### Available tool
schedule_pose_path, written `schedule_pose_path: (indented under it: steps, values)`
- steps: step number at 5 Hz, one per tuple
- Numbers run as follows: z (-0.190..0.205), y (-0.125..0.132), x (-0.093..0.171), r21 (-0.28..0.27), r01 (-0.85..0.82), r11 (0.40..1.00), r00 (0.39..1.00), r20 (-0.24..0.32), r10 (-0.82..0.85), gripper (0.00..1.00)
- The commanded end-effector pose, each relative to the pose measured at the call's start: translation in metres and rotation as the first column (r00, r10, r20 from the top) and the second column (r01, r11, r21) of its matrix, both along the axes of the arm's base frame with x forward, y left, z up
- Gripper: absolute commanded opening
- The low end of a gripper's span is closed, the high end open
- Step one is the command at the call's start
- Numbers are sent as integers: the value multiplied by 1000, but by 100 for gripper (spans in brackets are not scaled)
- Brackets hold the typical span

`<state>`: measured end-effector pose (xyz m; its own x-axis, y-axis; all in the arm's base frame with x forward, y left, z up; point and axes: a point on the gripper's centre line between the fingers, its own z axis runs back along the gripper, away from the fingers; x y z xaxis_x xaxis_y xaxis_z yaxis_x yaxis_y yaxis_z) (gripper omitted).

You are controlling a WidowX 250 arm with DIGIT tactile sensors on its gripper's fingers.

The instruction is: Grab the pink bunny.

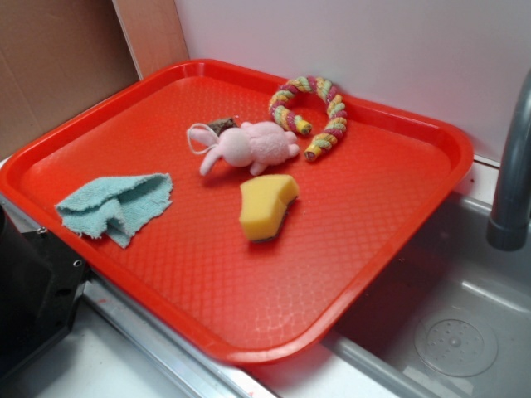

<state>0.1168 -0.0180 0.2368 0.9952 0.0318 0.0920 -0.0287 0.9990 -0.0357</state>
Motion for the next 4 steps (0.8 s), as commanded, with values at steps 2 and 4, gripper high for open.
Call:
schedule_pose_path:
  steps: [2,4]
  values:
    - [-7,-2,11,8,-21,1000,999,30,21,100]
    - [-38,-11,56,-14,-71,997,989,128,72,100]
